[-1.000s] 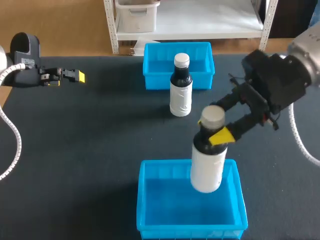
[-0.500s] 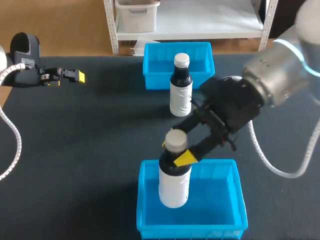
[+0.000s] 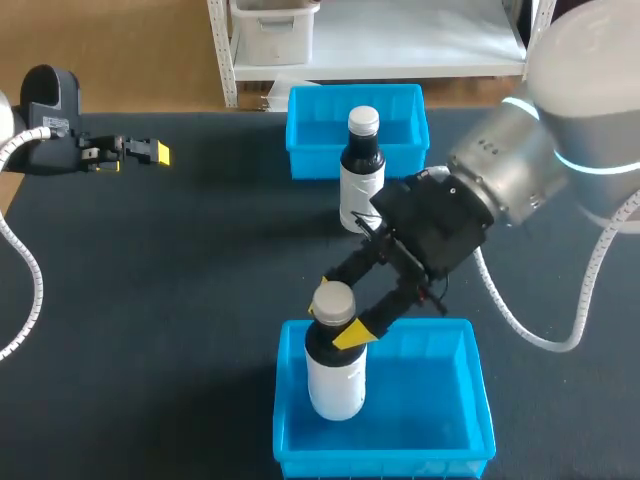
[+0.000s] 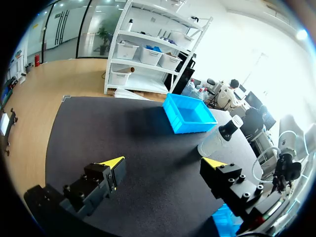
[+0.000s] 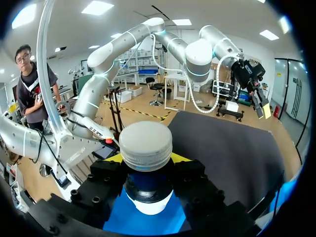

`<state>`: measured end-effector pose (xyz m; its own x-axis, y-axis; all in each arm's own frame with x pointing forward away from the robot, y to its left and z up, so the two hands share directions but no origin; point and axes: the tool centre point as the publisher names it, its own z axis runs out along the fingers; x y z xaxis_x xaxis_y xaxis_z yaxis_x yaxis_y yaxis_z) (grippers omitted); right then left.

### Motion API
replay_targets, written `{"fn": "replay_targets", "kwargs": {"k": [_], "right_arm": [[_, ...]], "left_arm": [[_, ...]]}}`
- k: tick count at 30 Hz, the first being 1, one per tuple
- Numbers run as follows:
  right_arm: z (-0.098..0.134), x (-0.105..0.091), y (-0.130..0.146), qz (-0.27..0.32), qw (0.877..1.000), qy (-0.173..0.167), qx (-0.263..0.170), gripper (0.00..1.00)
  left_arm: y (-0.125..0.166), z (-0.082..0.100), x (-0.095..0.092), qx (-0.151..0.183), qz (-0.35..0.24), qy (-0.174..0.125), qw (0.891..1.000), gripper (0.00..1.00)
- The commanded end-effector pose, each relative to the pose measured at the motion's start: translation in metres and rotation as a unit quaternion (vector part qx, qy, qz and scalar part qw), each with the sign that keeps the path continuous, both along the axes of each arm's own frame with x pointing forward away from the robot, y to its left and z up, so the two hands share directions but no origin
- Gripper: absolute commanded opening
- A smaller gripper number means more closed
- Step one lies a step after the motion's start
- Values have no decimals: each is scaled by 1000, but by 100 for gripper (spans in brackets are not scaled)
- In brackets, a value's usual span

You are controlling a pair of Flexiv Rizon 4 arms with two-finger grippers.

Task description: Pick up the bottle, and place it in the far bin if it is heavy, or in the near bin if it is light.

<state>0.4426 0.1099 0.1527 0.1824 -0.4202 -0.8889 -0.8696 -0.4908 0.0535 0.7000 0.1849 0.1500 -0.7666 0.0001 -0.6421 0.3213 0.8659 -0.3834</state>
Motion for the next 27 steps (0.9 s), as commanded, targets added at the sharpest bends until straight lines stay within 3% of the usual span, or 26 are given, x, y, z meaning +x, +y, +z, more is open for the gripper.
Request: {"fn": "replay_targets", "kwargs": {"k": [1,3,5,7,8,10,11,19,27], "right_arm": [[-4,2,-1,1,1000,3,6,0],[-5,2,-1,3,1000,3,8,0],[-6,2,-1,6,1000,2,10,26],[-7,2,-1,12,1000,1,10,42],[-8,2,-1,15,1000,0,9,56],[-9,2,-1,18,1000,-1,7,96],[-10,2,-1,20,1000,-1,5,100],[-16,7,-11,15,1000,3,-27,100],[-24,45,-64,-48,995,-3,-85,100]], "left_arm": [[0,0,0,0,0,0,1000,100],[0,0,0,0,0,0,1000,100],[0,0,0,0,0,0,1000,100],[0,0,0,0,0,0,1000,100],[0,0,0,0,0,0,1000,100],[0,0,0,0,0,0,1000,100],[0,0,0,0,0,0,1000,100],[0,0,0,0,0,0,1000,100],[0,0,0,0,0,0,1000,100]]}}
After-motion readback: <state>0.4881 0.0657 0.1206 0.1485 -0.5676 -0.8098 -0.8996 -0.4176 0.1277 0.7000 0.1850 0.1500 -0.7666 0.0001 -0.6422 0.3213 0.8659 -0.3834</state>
